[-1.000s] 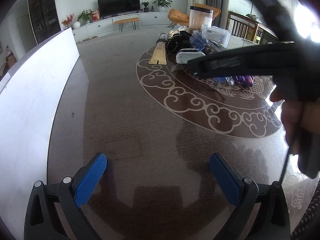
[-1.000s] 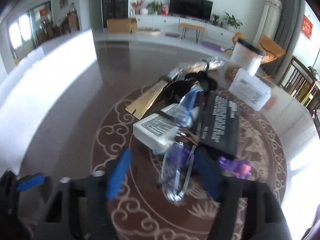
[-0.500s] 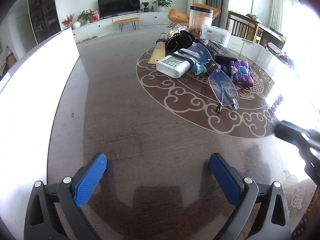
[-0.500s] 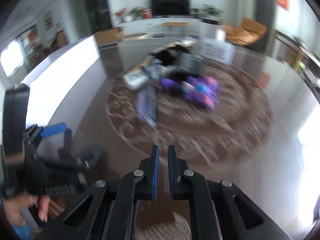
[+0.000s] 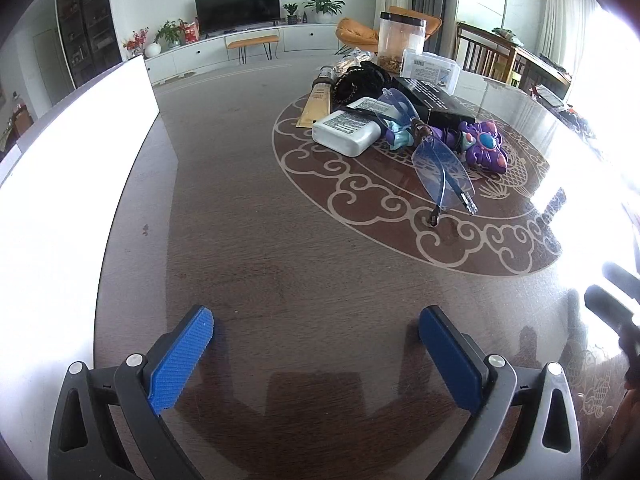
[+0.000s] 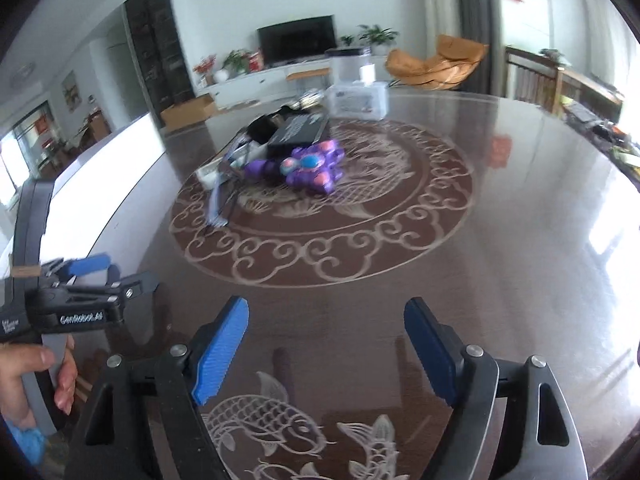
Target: Organize objects
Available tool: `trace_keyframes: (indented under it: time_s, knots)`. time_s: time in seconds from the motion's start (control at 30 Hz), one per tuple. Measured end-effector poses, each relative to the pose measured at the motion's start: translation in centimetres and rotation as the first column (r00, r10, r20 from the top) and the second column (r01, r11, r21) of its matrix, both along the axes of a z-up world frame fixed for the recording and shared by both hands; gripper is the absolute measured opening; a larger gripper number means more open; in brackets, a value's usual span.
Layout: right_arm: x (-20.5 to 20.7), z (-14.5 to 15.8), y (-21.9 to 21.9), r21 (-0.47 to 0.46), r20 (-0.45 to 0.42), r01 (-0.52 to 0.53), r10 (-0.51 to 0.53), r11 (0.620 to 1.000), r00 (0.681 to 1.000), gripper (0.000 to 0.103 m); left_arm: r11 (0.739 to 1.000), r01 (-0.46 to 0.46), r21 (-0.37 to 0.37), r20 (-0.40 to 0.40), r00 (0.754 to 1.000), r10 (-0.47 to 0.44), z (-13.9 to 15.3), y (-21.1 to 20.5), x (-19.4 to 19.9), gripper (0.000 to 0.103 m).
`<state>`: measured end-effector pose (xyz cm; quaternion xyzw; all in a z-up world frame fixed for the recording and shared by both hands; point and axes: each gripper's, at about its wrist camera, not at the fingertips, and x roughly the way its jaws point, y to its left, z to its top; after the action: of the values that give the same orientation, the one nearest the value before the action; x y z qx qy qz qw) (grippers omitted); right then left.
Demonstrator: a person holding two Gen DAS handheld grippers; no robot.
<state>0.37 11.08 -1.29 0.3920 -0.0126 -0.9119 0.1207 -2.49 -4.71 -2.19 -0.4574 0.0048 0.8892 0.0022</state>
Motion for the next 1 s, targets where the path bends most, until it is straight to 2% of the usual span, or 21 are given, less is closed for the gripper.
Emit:
trace_keyframes:
  time_s: [0.17,0.4,0.5,0.53,0.67,0.8,0.87,0.93,1.0]
  knots:
    - [-0.5,-1.1,-1.6,0.034,0.035,-0.041,0.039,0.999,0.999,0.081,1.0,0.0,0.0,0.0,1.0,0.0,0.0,0.0,0.0,0.103]
    - [-0.9,-1.4,-1.8,0.015,0.057,-0.041,0.04,0.999,0.998,0.081,1.0,-0.001,0.0,0.0,1.0,0.001,0.0,0.0,0.0,0.103]
    - [-2.9,-0.2,-2.5,-0.129,0.104,-0.038,0.052,0.991,0.993,0.081,1.0,-0.001,0.0,0.0,1.0,0.001,0.0,0.0,0.0,0.103]
    - [-3.5,0.2,-3.2,-0.135,0.103,-0.051,0.065,0.99,0.993,0.081,1.0,-0.001,0.0,0.0,1.0,0.001,0.0,0.0,-0.1,0.103]
    - [-8.4,1.6,-9.0,-0.085,0.148,-0.158,0.169,0.984,0.974,0.081,1.0,-0.001,0.0,0.0,1.0,0.001,0.0,0.0,0.0,0.103]
    - [-12.9,-0.5,-14.9,0.061,0.299,-0.254,0.225,0.965,0.927,0.081,1.0,-0.001,0.0,0.0,1.0,0.001,0.0,0.0,-0.1,0.103]
    - [-13.8,-1.3,-16.4,0.106,0.319,-0.276,0.23,0.955,0.92,0.082,1.0,-0.001,0.0,0.0,1.0,0.001,0.0,0.0,0.0,0.103]
    - [-14.1,-1.4,-17.2,0.157,0.295,-0.277,0.223,0.948,0.929,0.062,1.0,-0.001,0.0,0.0,1.0,0.001,-0.1,0.0,-0.1,0.103]
    - [-14.0,-1.2,-17.1,0.165,0.267,-0.27,0.221,0.949,0.938,0.013,1.0,-0.001,0.0,0.0,1.0,0.001,0.0,0.0,0.0,0.103]
